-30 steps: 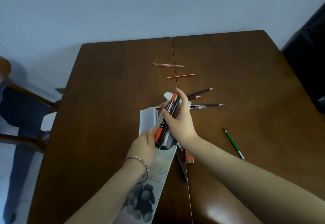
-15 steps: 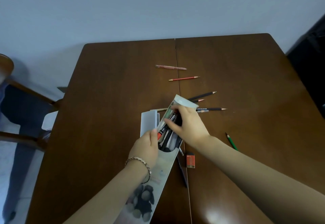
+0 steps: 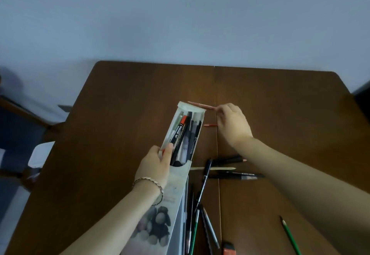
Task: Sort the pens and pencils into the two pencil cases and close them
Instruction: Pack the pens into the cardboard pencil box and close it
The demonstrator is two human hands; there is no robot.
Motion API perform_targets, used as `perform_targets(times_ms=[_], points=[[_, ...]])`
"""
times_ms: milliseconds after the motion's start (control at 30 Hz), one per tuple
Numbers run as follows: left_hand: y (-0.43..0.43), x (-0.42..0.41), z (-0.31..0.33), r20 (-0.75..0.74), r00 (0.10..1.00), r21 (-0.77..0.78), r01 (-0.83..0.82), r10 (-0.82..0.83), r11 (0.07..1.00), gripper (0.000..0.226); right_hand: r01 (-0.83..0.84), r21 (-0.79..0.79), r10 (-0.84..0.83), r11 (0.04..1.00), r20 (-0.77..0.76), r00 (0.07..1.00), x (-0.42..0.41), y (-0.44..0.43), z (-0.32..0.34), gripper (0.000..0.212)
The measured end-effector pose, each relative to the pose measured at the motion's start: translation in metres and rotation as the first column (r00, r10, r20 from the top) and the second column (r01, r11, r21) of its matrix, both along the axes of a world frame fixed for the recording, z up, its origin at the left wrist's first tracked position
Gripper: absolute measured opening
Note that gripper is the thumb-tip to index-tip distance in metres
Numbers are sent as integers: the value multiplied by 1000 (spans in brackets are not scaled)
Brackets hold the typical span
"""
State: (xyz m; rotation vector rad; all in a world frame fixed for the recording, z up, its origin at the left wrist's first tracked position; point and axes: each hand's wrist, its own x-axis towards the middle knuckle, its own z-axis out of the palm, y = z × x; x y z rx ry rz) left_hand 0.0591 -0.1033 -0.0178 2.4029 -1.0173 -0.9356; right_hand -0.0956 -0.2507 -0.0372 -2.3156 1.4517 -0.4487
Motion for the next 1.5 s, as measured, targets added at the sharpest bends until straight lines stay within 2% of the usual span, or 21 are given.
perform_targets(times_ms=[100,233,333,400,433,467,533,600,667,733,800,900,1000,1067,1133,1167,1200,1300,1367,1433,1500], points=[[-25,15,-11,10,1000,-22,-23,23,999,40,3,85,14,996,-193,981,19,-42,-20,33],[-47,26,-23,16,1000,-20,-23,23,1000,41,13,147,43,989,-370,928,39,-68,-44,32],[-51,30,-28,16,1000,-9,-20,21,1000,41,75,198,13,977,-408,913,43,-72,-48,28],[-46,31,-29,4,1000,-1,-31,31,1000,41,123,257,-54,958,-260,964,41,-64,-40,28],[-42,30,-29,1,999,1,-37,37,999,41,153,286,-131,946,-97,987,38,-56,-31,26],[-36,29,-28,-2,999,2,-45,45,999,41,180,332,-226,926,108,968,35,-45,-18,21],[-24,26,-26,-3,998,1,-58,58,998,41,171,477,-404,862,442,801,31,-22,10,9],[-6,18,-20,-7,999,-3,-53,53,999,41,27,608,-480,794,598,643,24,7,35,17],[11,7,-13,-17,999,-16,-42,42,999,40,-149,667,-485,730,659,575,16,36,52,26],[26,-5,-3,-34,999,-38,-34,33,999,40,-213,693,-448,689,637,628,10,63,56,22],[42,-19,8,-42,999,-72,-10,7,997,40,-214,706,-412,675,600,686,0,88,55,6],[61,-35,18,-26,999,-82,31,-33,996,37,-162,725,-383,670,525,760,-12,115,51,35],[81,-47,26,-22,999,-73,39,-41,997,36,-139,725,-278,675,424,862,-23,136,57,54],[94,-52,30,-11,999,-65,39,-40,997,37,-134,700,-258,701,425,868,-29,146,60,73],[107,-57,33,-6,999,-69,52,-53,996,38,-102,633,-262,767,455,851,-33,154,61,96],[112,-58,35,-5,998,-75,58,-59,995,37,-97,595,-244,798,465,851,-33,157,62,100],[116,-59,36,1,998,-84,60,-60,995,37,-94,563,-223,821,468,855,-34,159,63,96],[127,-56,41,28,999,-106,45,-43,993,38,-64,468,-185,882,467,865,-33,169,66,59],[134,-52,41,35,999,-119,28,-24,993,40,-71,372,-102,925,424,900,-31,177,68,45],[140,-49,40,32,999,-110,20,-17,994,40,-150,300,55,942,303,951,-28,186,68,48],[146,-47,36,37,999,-94,20,-16,995,39,-215,298,137,930,261,956,-27,192,67,53]])
